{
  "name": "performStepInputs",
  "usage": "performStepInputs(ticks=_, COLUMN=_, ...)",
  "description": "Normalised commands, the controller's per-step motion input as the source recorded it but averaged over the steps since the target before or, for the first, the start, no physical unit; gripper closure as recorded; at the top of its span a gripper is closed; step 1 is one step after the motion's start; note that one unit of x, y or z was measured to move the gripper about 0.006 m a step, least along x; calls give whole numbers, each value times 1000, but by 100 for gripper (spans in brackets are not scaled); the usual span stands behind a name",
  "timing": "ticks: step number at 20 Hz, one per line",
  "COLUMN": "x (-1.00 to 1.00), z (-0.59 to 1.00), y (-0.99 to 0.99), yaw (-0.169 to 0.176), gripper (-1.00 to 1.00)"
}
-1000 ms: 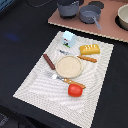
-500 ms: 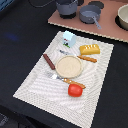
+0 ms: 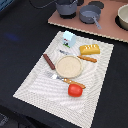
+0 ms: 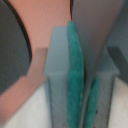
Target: Interact with the objects in diverse but meaningful ways.
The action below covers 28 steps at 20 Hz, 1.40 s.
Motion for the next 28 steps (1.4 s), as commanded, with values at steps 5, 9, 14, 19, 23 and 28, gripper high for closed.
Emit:
performStepInputs(ticks=5, x=10, z=-150, y=226, yaw=55, gripper=100)
performStepInputs(ticks=9, x=26, z=-138, y=306, yaw=66, gripper=100)
performStepInputs(ticks=14, x=78, z=-100, y=347, yaw=60, gripper=100)
performStepInputs(ticks=19, x=187, z=-5, y=420, yaw=41, gripper=100)
performStepInputs(ticks=23, x=113, z=0, y=302, yaw=40, gripper=100)
performStepInputs(ticks=28, x=89, z=367, y=149, yaw=19, gripper=-100)
